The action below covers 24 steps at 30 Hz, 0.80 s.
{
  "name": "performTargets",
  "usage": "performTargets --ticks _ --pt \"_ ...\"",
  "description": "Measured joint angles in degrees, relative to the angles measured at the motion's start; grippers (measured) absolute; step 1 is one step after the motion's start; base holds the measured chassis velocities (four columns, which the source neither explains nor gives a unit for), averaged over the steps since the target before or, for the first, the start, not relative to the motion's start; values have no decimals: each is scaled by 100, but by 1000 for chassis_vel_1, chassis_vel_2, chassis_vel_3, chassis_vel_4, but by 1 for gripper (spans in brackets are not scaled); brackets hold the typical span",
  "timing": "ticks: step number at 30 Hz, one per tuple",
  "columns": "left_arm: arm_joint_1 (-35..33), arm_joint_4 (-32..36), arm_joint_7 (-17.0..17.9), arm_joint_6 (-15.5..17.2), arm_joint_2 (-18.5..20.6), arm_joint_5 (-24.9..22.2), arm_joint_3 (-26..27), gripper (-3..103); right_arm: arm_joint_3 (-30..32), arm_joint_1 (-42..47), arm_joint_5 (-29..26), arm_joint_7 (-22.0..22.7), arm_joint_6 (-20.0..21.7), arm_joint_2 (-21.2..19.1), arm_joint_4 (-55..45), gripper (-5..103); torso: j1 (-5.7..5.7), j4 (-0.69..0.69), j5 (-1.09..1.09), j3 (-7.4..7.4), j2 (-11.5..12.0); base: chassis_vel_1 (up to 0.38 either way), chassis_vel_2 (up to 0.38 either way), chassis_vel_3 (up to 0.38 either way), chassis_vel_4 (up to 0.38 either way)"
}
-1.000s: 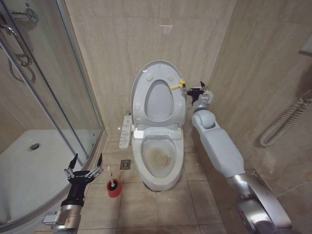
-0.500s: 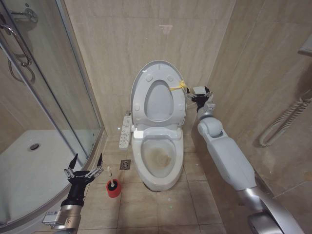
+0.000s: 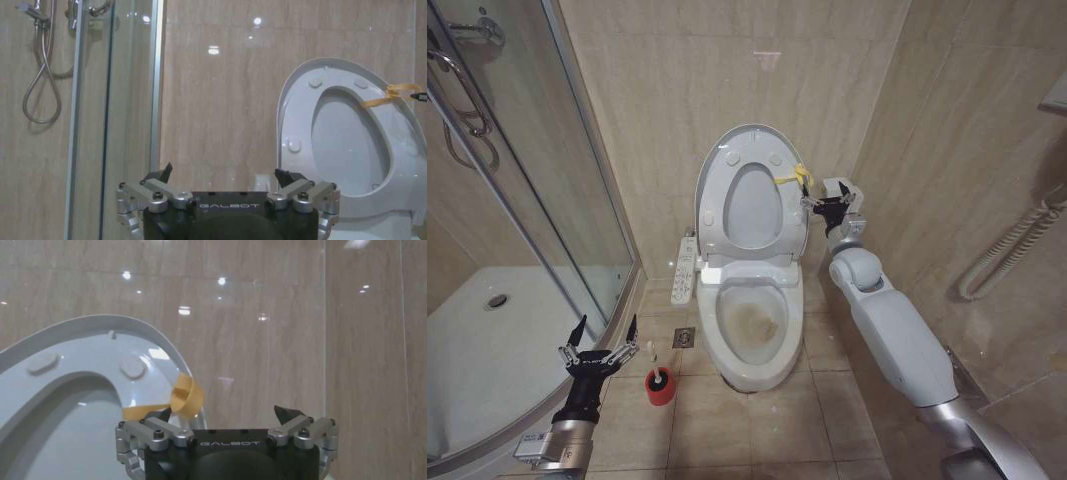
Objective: Open the toilet lid, clean the toilet bowl with a toilet brush, close the toilet lid, and flush.
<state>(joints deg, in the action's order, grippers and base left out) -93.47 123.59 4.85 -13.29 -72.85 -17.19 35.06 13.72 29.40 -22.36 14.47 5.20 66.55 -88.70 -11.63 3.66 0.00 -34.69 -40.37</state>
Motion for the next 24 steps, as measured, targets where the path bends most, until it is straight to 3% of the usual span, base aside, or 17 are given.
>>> performTargets --ticks 9,16,19,24 --pt "0 0 0 0 0 0 0 100 353 930 -105 164 137 -8 -637 100 0 2 0 0 0 0 0 0 0" --pt "0 0 0 0 0 0 0 100 714 2072 120 189 126 110 -1275 100 1 3 0 1 0 0 0 0 0" --pt "0 0 0 0 0 0 0 100 984 3060 574 138 -213 330 -1696 100 0 1 1 0 0 0 0 0 0" --pt "0 0 0 0 0 0 1 100 1161 3586 858 144 -413 618 -1935 100 1 2 0 0 0 0 0 0 0"
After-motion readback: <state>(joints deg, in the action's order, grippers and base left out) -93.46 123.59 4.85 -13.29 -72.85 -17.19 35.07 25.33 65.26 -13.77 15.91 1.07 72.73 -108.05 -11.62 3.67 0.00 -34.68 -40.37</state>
